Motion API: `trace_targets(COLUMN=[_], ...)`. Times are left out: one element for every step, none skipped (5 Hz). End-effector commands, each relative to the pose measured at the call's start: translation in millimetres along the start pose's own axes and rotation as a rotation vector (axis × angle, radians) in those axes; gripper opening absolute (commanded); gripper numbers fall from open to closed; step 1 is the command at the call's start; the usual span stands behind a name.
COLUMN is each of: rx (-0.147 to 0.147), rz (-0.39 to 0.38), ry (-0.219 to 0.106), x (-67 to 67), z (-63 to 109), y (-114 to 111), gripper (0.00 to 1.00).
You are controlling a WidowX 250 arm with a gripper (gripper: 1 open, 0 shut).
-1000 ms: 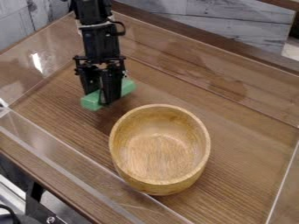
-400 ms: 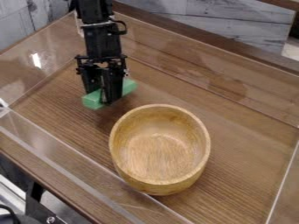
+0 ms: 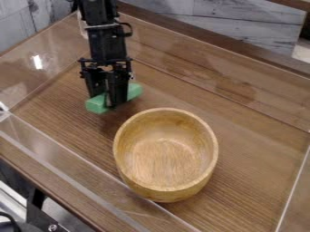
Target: Remove the green block from inside the brown bowl and put it on the table
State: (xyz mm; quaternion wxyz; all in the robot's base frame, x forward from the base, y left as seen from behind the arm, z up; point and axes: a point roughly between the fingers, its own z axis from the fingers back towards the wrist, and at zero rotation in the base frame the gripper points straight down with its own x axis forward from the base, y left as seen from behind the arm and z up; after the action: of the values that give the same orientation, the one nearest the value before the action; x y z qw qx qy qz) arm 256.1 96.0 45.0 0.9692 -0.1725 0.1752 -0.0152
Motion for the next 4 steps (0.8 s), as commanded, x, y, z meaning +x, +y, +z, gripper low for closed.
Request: trace_targets(rx=[0.026, 0.023, 0.021, 0.018], rz=[-0.020, -0.023, -0.027, -0.031], ry=[-0.037, -0.028, -0.016, -0.006], x=[4.7, 5.0, 4.4, 4.3], z=[16.4, 16.3, 16.3, 16.2], y=[-2.9, -3.4, -4.3, -5.0], gripper=[0.00, 0.00, 0.00, 0.00])
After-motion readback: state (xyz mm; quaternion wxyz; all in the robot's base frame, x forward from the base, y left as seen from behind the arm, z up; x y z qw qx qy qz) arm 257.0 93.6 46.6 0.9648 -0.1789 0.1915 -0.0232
